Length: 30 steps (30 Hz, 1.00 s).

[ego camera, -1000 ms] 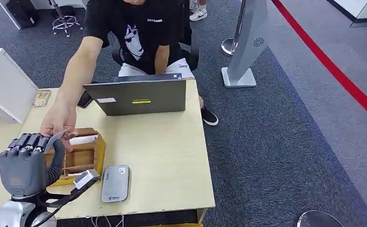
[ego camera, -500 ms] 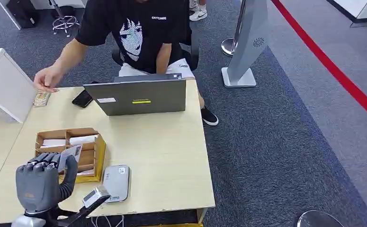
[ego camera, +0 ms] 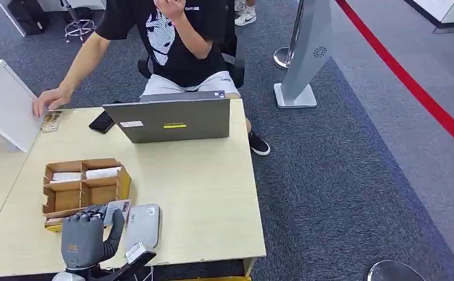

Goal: Pass the card to the sensor for recognition and then transmit it.

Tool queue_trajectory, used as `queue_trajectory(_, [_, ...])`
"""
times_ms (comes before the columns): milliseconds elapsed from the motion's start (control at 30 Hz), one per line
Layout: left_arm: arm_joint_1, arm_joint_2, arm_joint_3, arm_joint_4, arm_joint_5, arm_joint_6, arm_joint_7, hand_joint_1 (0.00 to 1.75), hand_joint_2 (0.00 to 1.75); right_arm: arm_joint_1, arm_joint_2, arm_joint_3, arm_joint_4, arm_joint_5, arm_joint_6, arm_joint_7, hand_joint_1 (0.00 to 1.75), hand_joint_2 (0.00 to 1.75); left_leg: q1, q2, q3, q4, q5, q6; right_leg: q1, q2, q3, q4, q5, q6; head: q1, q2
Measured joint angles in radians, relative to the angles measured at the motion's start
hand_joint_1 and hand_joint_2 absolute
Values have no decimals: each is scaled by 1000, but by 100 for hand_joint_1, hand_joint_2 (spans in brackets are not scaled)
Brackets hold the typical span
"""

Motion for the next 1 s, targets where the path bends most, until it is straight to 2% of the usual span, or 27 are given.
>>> queue_trajectory(500, [-69,0,36,285,-27,21,-2,175,175,-1,0,0,0,10,3,10,0,175,0,0,0,0,0,0,0,0,0,0,0,0,0,0])
queue_trajectory(733, [-85,0,44,339,-30,23,-2,175,175,-1,0,0,0,11,3,11,0,175,0,0,0,0,0,0,0,0,0,0,0,0,0,0])
queue_trajectory(1000, [-83,-3,45,338,-39,41,-8,175,175,-1,0,0,0,12,4,11,0,175,0,0,0,0,0,0,0,0,0,0,0,0,0,0])
